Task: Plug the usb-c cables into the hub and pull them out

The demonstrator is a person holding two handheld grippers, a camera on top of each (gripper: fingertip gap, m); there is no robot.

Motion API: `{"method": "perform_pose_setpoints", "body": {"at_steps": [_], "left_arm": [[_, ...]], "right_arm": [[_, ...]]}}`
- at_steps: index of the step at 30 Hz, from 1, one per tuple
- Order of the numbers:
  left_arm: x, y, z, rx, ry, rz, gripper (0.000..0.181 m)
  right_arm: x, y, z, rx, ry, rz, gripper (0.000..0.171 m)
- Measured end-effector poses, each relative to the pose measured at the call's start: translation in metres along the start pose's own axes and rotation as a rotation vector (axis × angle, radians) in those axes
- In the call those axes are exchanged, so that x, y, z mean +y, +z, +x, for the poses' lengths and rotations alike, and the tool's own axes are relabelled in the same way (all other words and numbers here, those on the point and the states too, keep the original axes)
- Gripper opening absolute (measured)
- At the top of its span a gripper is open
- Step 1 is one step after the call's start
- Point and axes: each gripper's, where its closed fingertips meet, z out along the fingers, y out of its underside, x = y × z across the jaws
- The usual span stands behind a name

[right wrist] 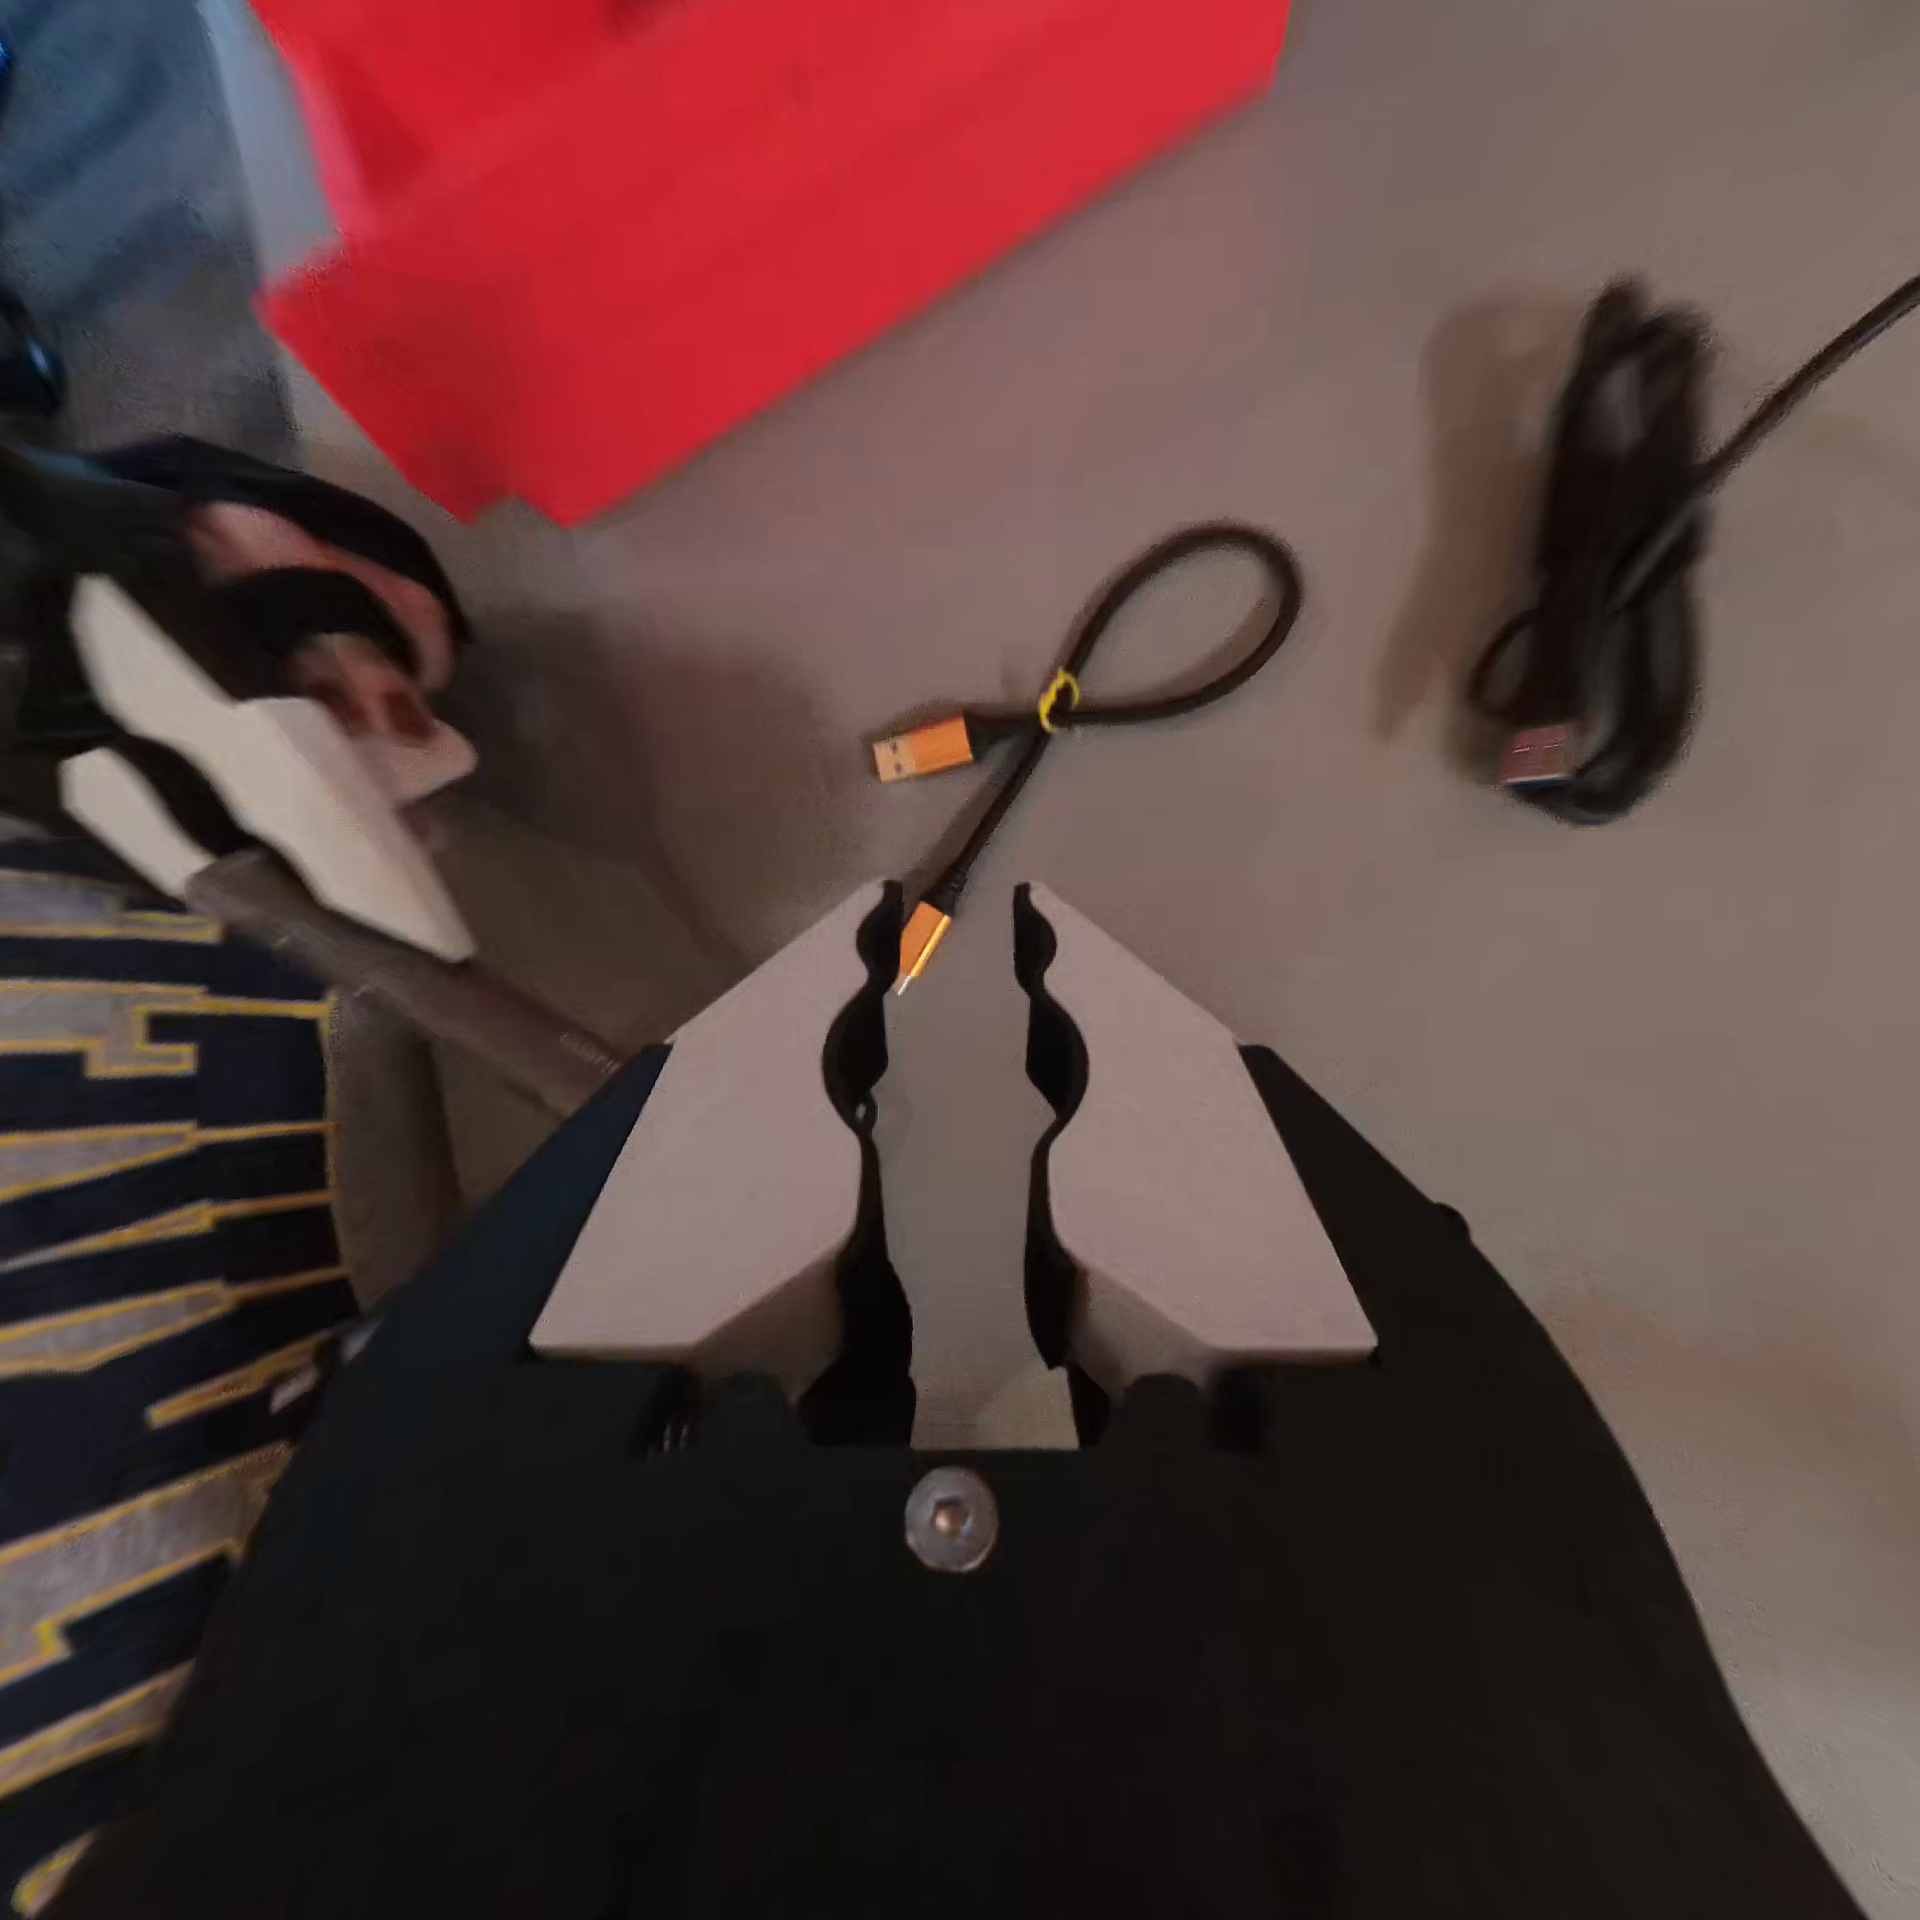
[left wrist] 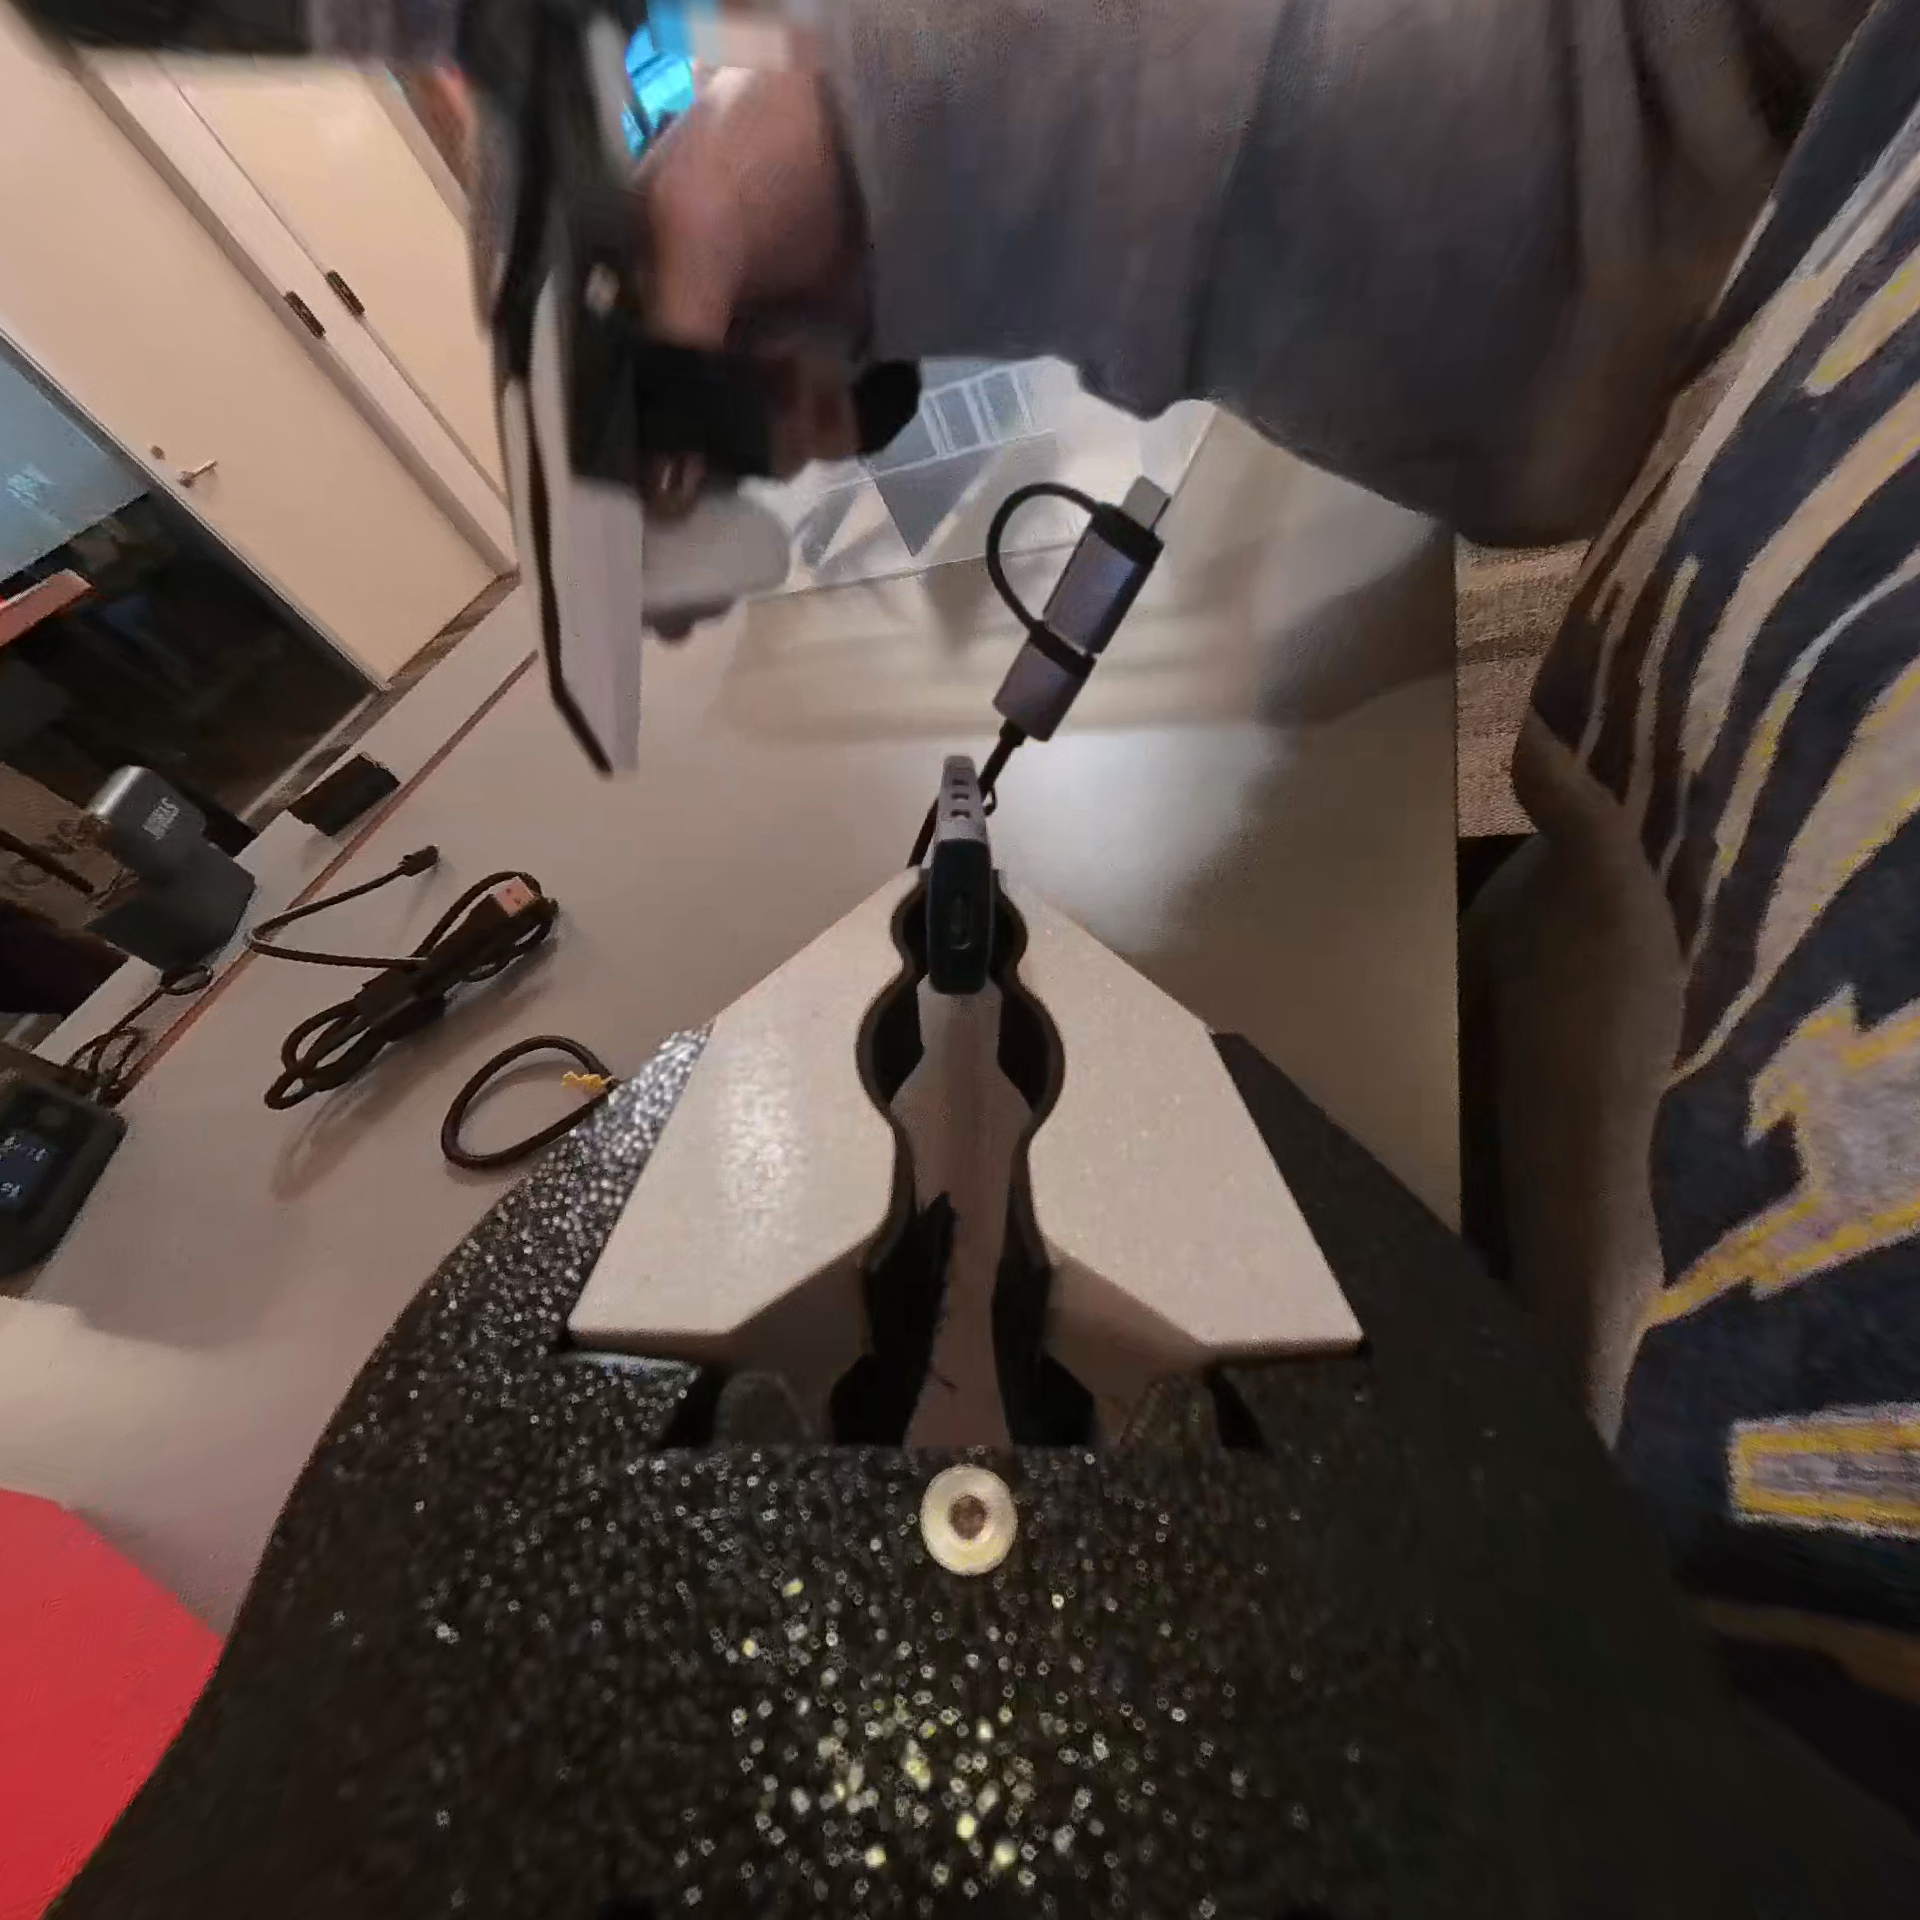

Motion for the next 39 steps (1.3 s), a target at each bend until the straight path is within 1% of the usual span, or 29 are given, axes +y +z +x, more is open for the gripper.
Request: {"method": "perform_pose_setpoints", "body": {"at_steps": [3,5,7,8,10,14,15,17,19,20,22,25,29,31,33,36,39], "left_arm": [[0.002,0.004,0.001,0.009,-0.006,0.000,0.007],[0.002,0.004,0.001,0.005,0.011,-0.005,0.006],[0.002,0.005,0.000,0.002,0.026,-0.012,0.006],[0.002,0.004,0.000,0.000,0.033,-0.015,0.006],[0.004,0.004,0.000,-0.005,0.044,-0.025,0.007],[0.009,0.005,-0.004,-0.034,0.049,-0.059,0.006],[0.009,0.005,-0.006,-0.045,0.049,-0.067,0.006],[0.009,0.005,-0.010,-0.068,0.049,-0.082,0.006],[0.009,0.006,-0.013,-0.092,0.044,-0.093,0.006],[0.010,0.007,-0.015,-0.101,0.035,-0.097,0.006],[0.010,0.009,-0.017,-0.116,0.004,-0.095,0.007],[0.011,0.014,-0.022,-0.128,-0.070,-0.096,0.007],[0.009,0.021,-0.046,-0.215,-0.142,-0.104,0.006],[0.005,0.026,-0.062,-0.267,-0.179,-0.093,0.006],[0.004,0.032,-0.076,-0.310,-0.214,-0.078,0.006],[0.005,0.044,-0.090,-0.350,-0.250,-0.063,0.006],[0.008,0.056,-0.095,-0.355,-0.289,-0.062,0.006]], "right_arm": [[0.011,0.046,0.004,-0.069,0.044,-0.241,0.022],[0.017,0.063,0.007,-0.097,0.078,-0.367,0.024],[0.019,0.073,0.015,-0.080,0.097,-0.450,0.026],[0.017,0.075,0.015,-0.094,0.114,-0.474,0.025],[0.015,0.076,0.014,-0.106,0.137,-0.521,0.029],[0.019,0.078,0.011,-0.034,0.069,-0.591,0.025],[0.020,0.078,0.011,-0.005,0.041,-0.595,0.022],[0.023,0.080,0.010,0.029,-0.015,-0.585,0.004],[0.023,0.080,0.011,0.039,-0.034,-0.537,0.002],[0.025,0.078,0.009,0.013,-0.026,-0.515,0.001],[0.019,0.073,0.010,-0.029,0.001,-0.400,0.001],[-0.010,0.049,0.016,-0.071,0.080,-0.096,0.002],[-0.051,-0.006,0.017,-0.071,0.099,0.385,0.001],[-0.066,-0.041,0.016,-0.025,0.111,0.619,0.001],[-0.073,-0.078,0.013,0.045,0.116,0.840,0.001],[-0.072,-0.123,-0.001,0.139,0.123,1.117,0.002],[-0.062,-0.136,-0.018,0.199,0.134,1.293,0.001]]}}
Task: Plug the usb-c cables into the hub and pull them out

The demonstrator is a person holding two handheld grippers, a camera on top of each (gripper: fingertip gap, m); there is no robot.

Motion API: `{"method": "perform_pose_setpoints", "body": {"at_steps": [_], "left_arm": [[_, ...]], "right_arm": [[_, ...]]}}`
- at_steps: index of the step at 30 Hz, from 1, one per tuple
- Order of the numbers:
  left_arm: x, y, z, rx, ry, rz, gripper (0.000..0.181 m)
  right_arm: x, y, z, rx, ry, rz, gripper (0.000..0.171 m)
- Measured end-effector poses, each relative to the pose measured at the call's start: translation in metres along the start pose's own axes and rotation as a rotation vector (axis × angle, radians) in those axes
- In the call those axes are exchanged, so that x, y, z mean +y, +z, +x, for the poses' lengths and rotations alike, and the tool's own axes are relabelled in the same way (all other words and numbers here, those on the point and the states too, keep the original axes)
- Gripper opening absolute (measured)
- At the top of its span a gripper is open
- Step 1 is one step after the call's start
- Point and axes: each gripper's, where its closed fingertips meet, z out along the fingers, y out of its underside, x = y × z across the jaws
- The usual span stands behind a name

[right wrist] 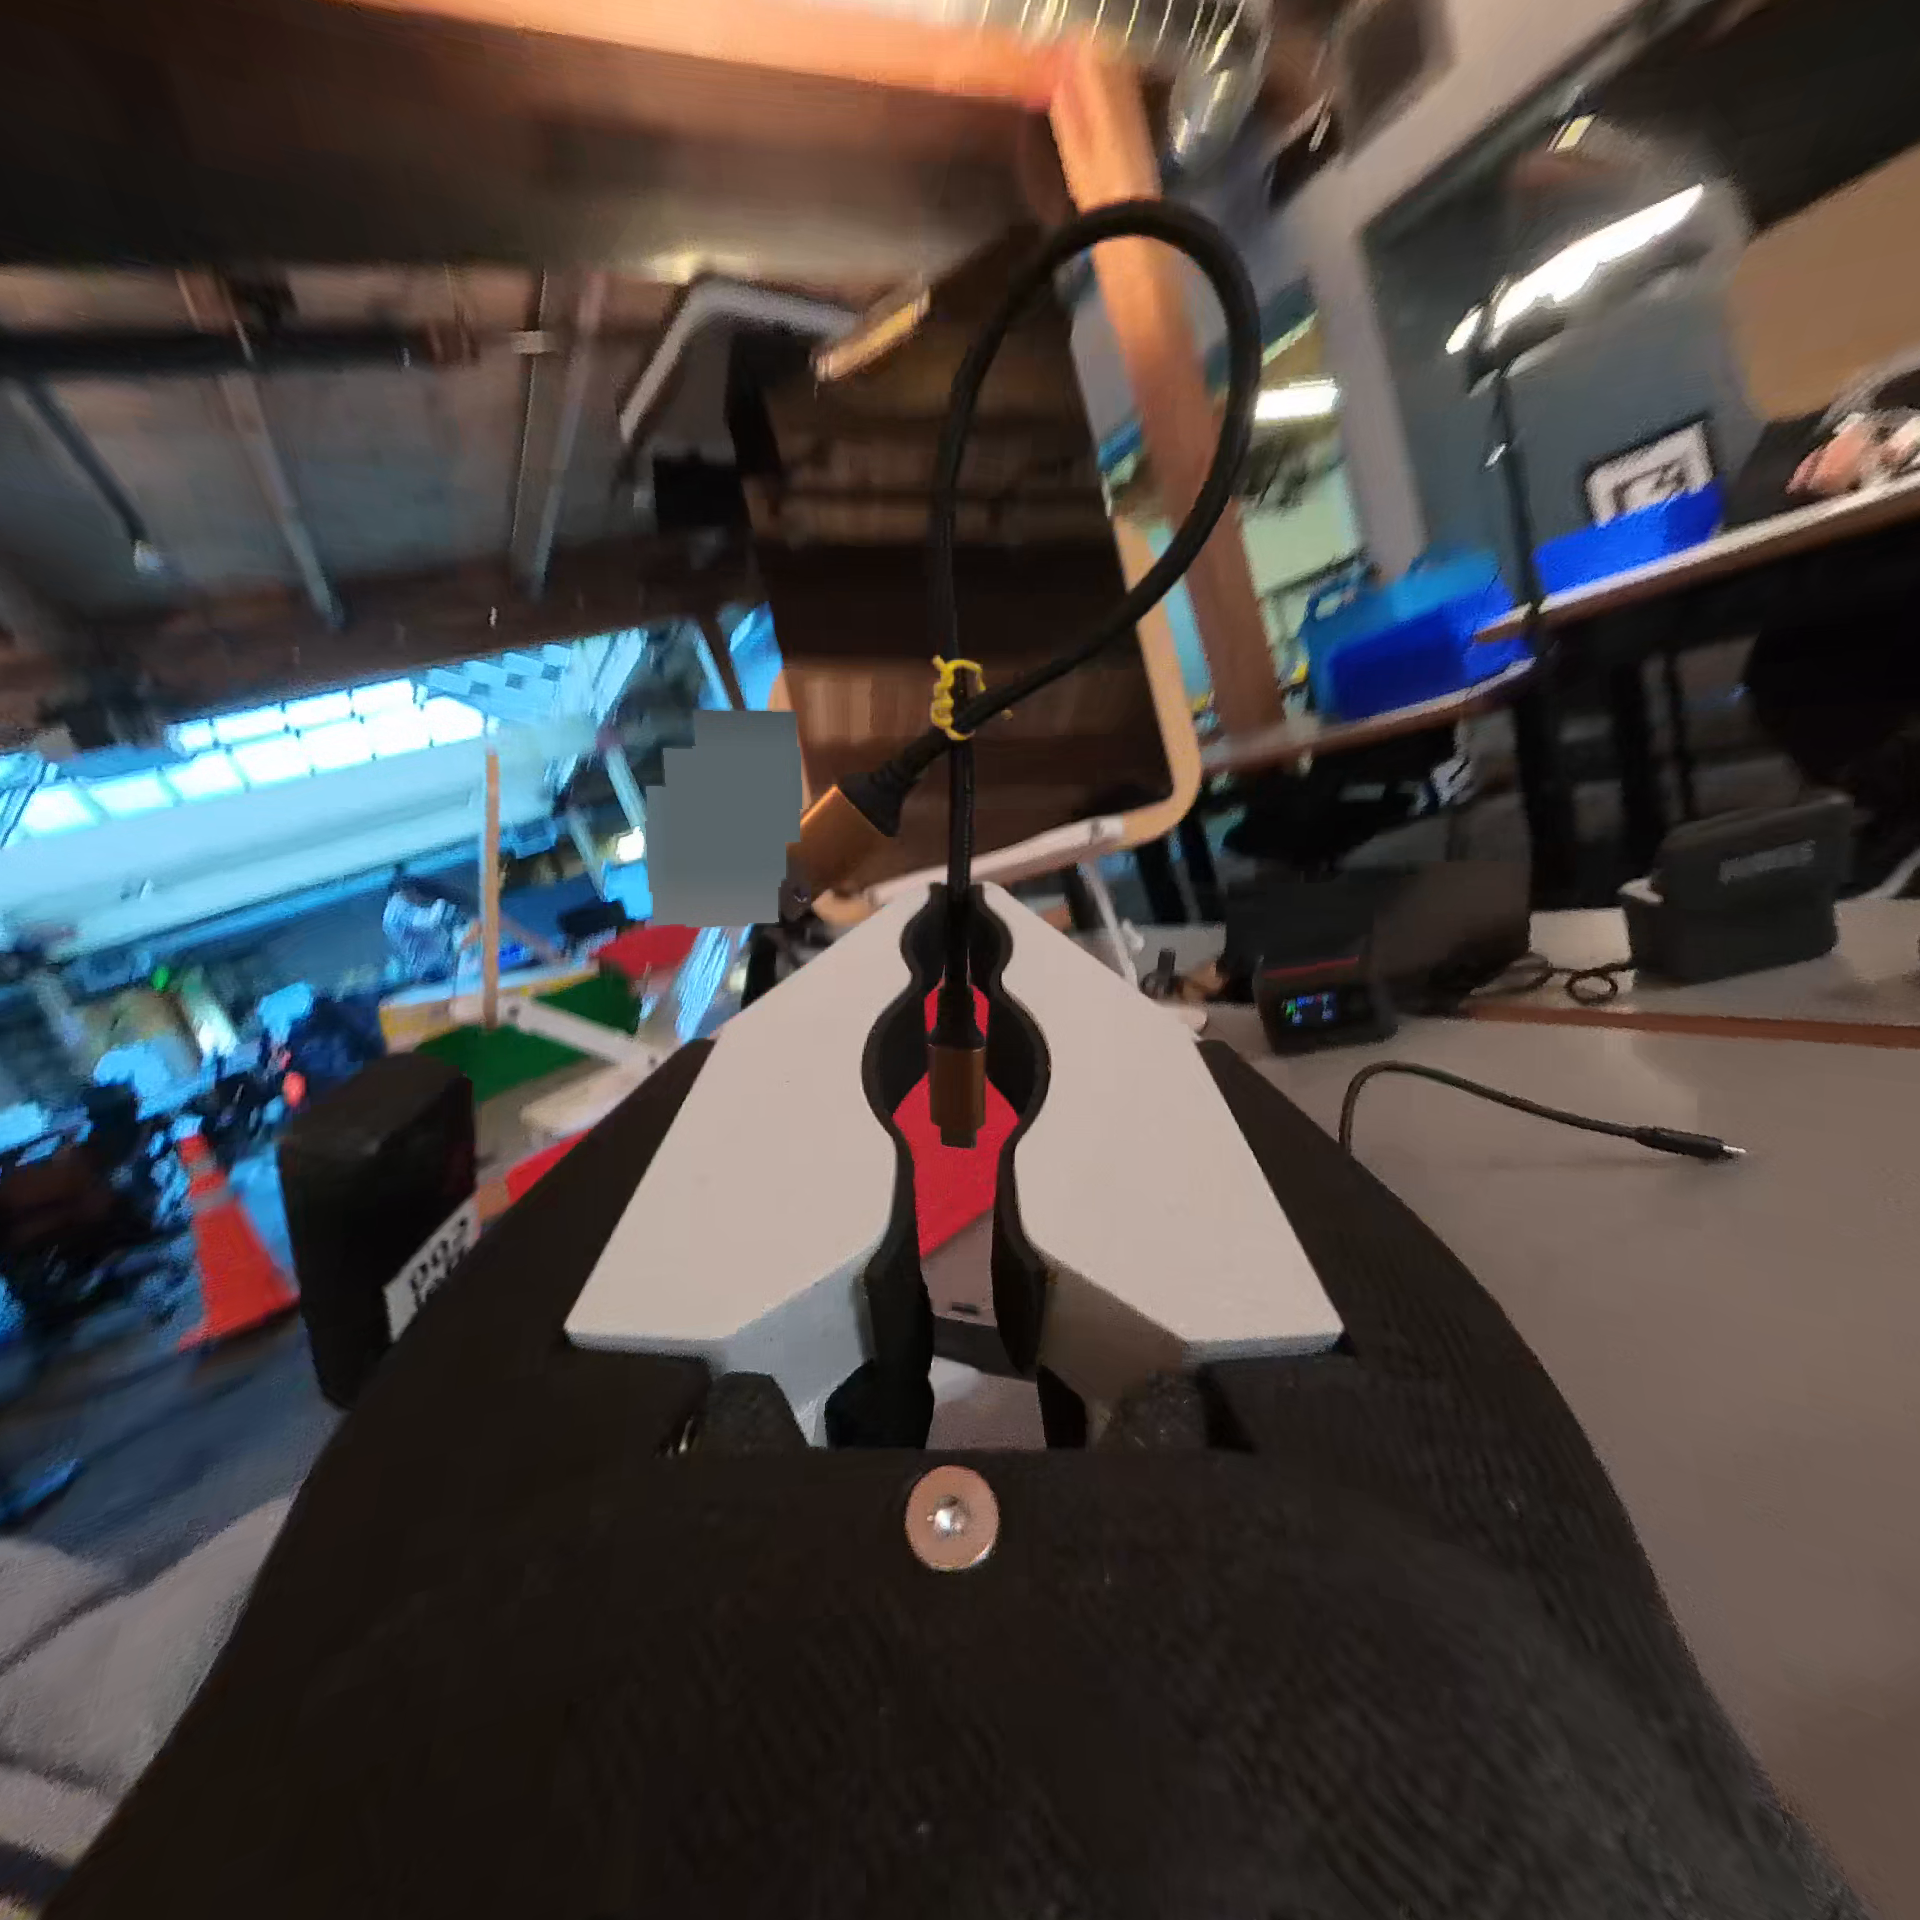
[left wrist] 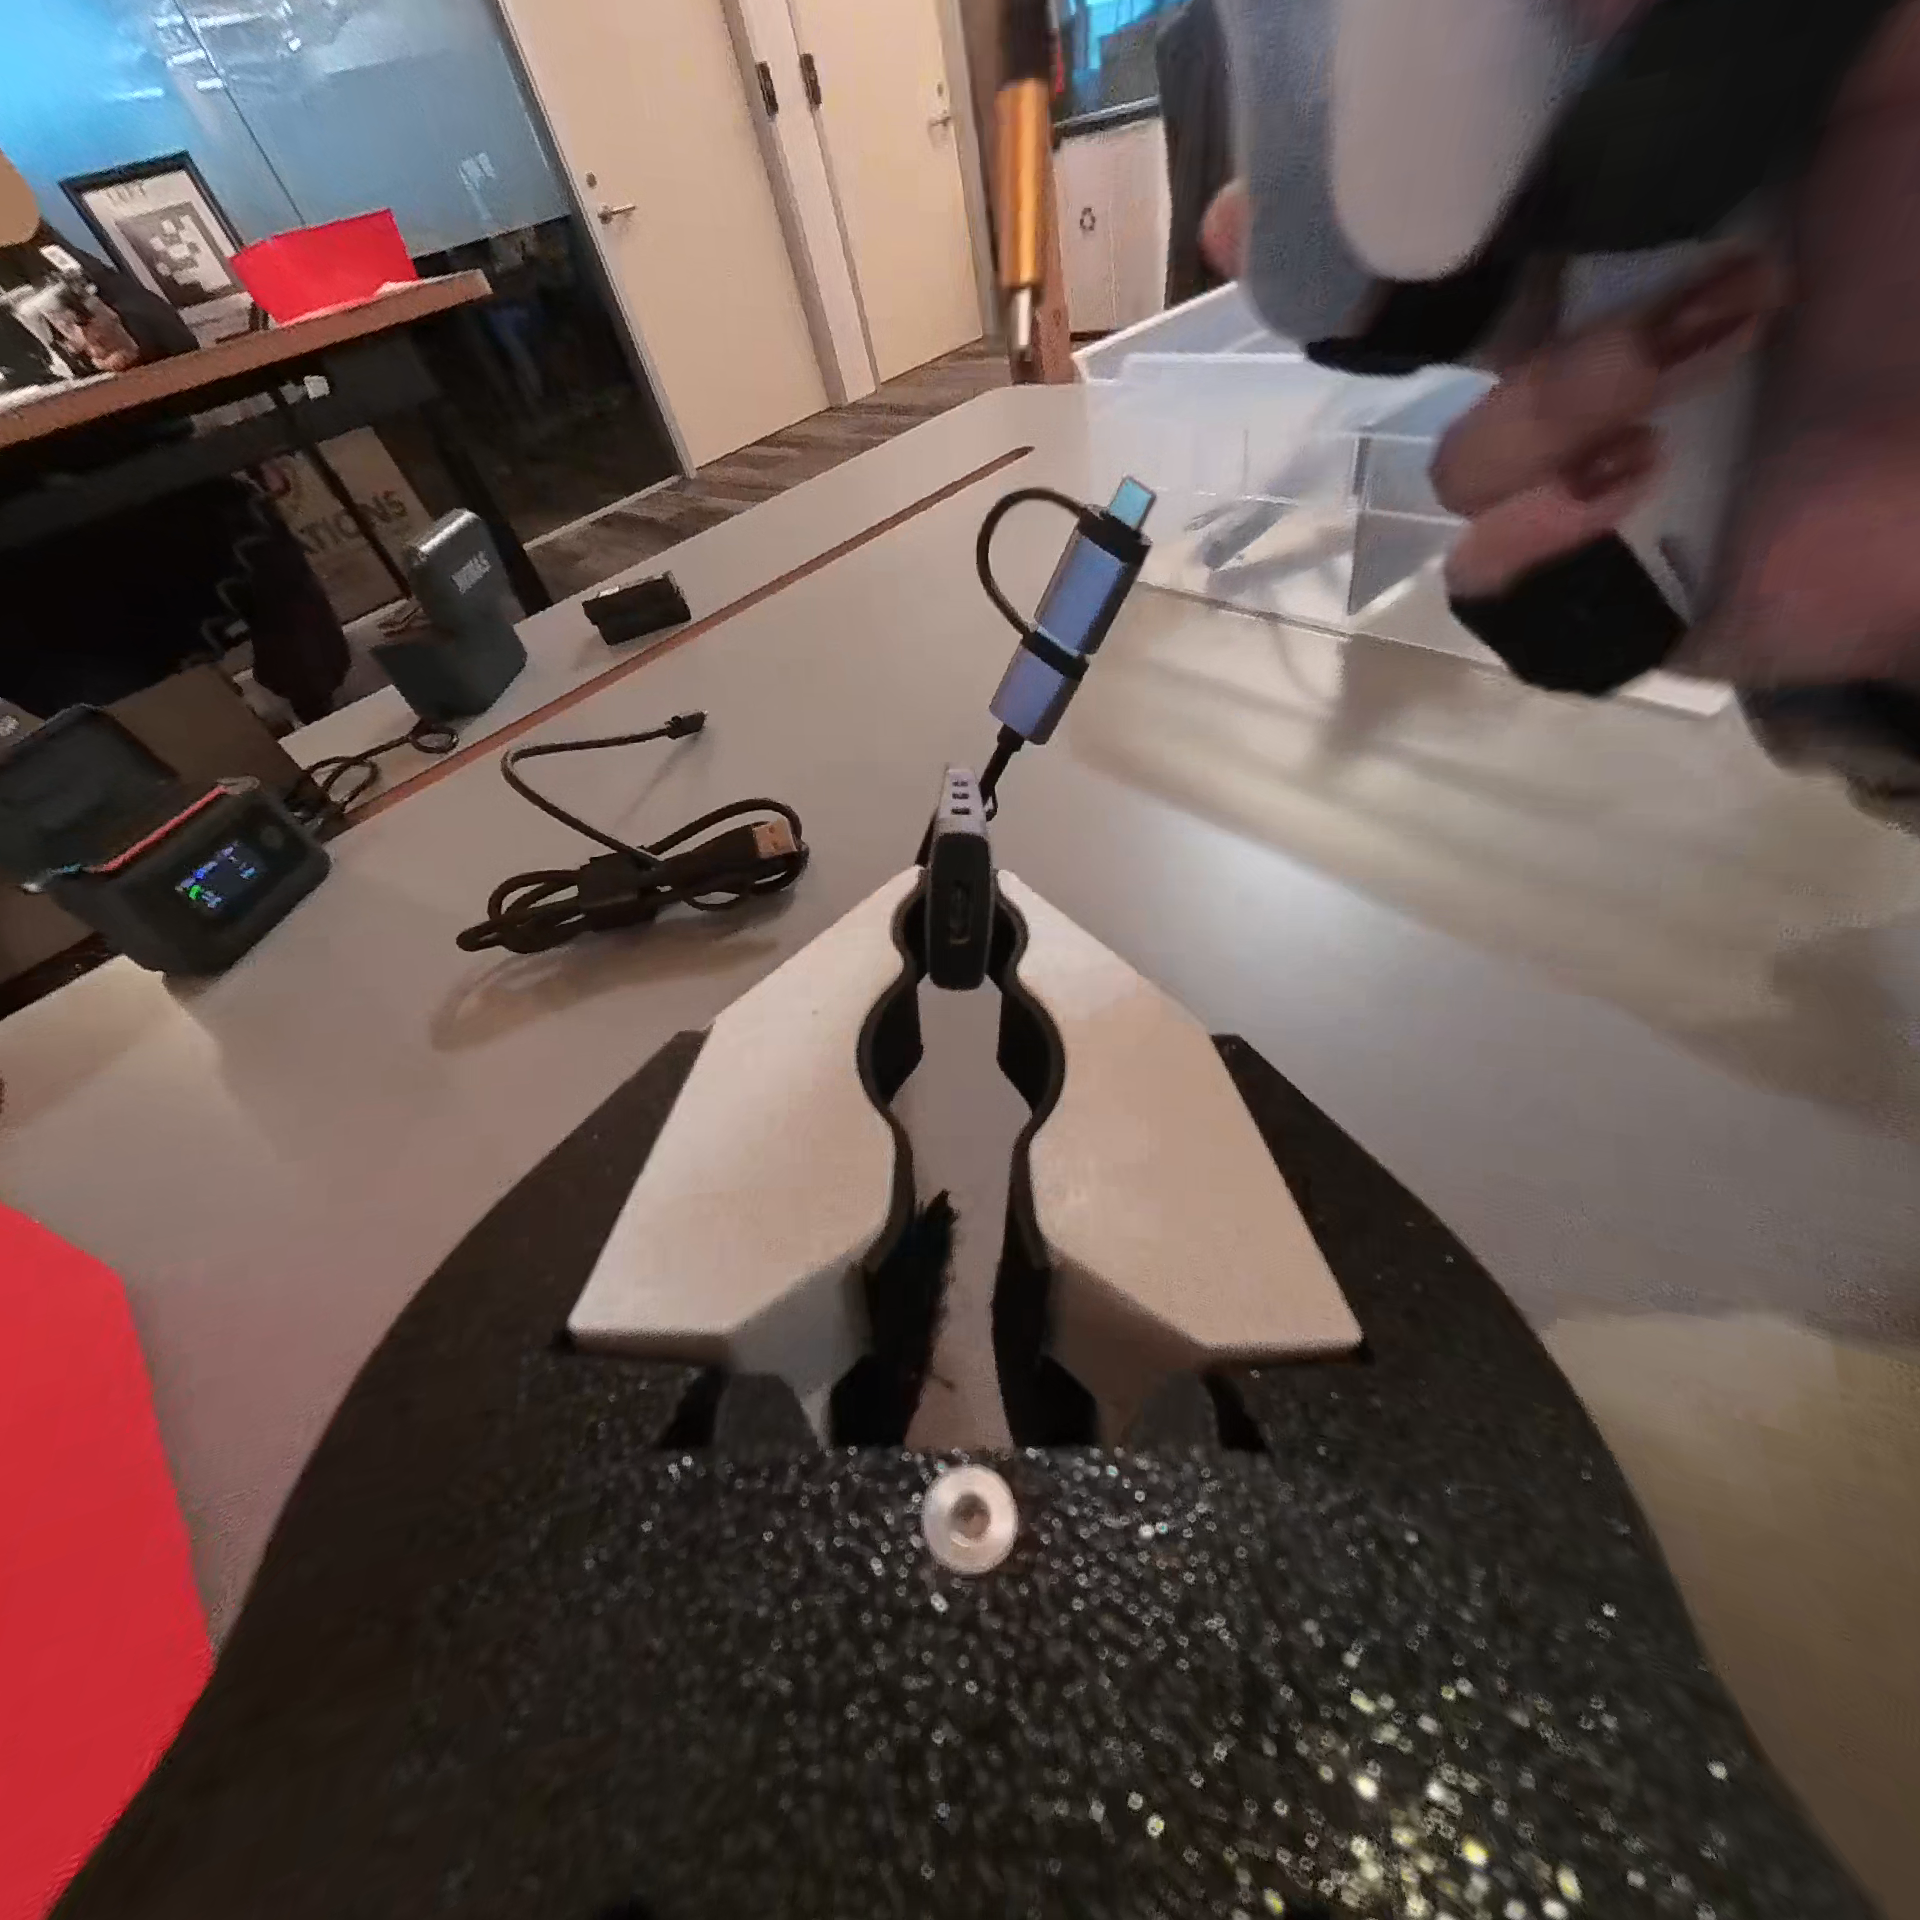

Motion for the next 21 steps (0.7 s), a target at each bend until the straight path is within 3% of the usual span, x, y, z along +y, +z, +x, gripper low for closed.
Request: {"method": "perform_pose_setpoints", "body": {"at_steps": [3,9,21], "left_arm": [[0.002,0.006,0.001,0.003,-0.009,-0.005,0.007],[0.008,0.008,0.004,0.019,-0.036,-0.010,0.007],[0.012,0.008,0.003,0.015,-0.034,-0.021,0.006]], "right_arm": [[0.015,-0.009,-0.007,0.027,0.005,0.089,0.001],[0.053,-0.005,-0.003,0.076,0.037,0.072,0.002],[0.073,-0.004,0.000,0.061,0.097,0.008,0.002]]}}
